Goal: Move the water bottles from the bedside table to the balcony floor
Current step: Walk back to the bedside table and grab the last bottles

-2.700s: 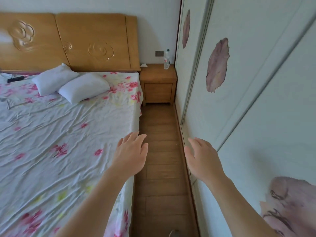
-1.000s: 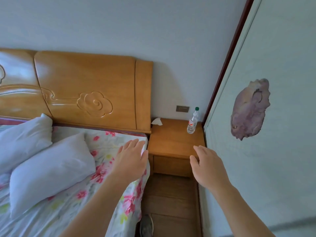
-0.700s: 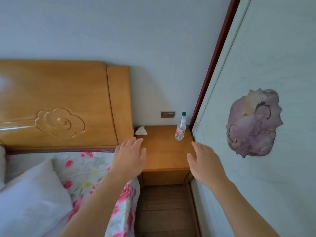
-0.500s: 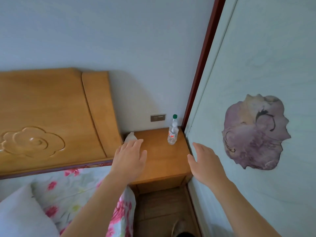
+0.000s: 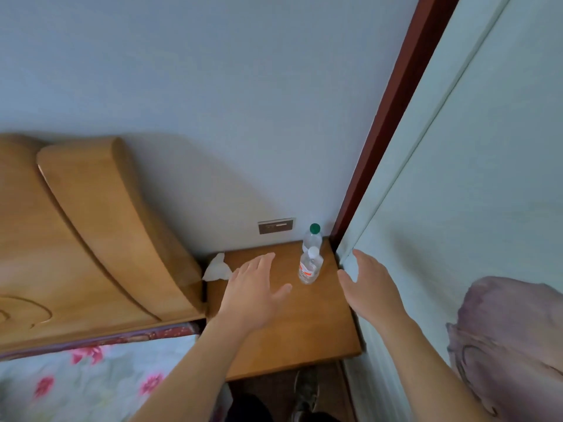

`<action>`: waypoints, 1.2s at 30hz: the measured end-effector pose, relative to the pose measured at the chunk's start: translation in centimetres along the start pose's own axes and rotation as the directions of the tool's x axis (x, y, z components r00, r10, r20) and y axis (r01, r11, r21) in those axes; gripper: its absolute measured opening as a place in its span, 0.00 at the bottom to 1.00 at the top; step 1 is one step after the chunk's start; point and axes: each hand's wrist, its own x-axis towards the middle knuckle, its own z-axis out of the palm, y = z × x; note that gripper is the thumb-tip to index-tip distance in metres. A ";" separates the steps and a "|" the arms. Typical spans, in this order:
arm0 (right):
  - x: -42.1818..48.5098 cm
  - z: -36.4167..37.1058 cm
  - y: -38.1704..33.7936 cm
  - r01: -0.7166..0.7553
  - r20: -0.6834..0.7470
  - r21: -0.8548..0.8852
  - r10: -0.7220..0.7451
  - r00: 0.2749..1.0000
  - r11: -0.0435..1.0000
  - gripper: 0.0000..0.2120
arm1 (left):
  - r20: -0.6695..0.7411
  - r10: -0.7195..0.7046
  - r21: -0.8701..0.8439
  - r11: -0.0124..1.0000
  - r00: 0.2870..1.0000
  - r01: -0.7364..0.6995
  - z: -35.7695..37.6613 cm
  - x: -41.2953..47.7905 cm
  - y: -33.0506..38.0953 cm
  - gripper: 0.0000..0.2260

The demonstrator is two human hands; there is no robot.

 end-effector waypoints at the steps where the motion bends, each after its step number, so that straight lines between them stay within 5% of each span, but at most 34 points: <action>1: 1.2 0.5 0.1 -0.016 0.010 0.009 0.016 1.000 1.000 0.29 | 0.021 0.008 0.003 1.000 1.000 -0.008 0.7 1.4 -0.1 0.34; 17: 18.6 11.2 4.0 -0.134 0.052 0.199 0.126 0.991 0.971 0.28 | 0.179 0.060 -0.107 0.993 0.982 -0.042 18.7 17.7 -3.5 0.44; 36: 25.7 18.6 6.5 -0.093 0.122 0.420 0.046 0.991 0.903 0.32 | -0.062 0.018 -0.368 0.929 0.998 -0.040 25.3 20.8 -6.6 0.29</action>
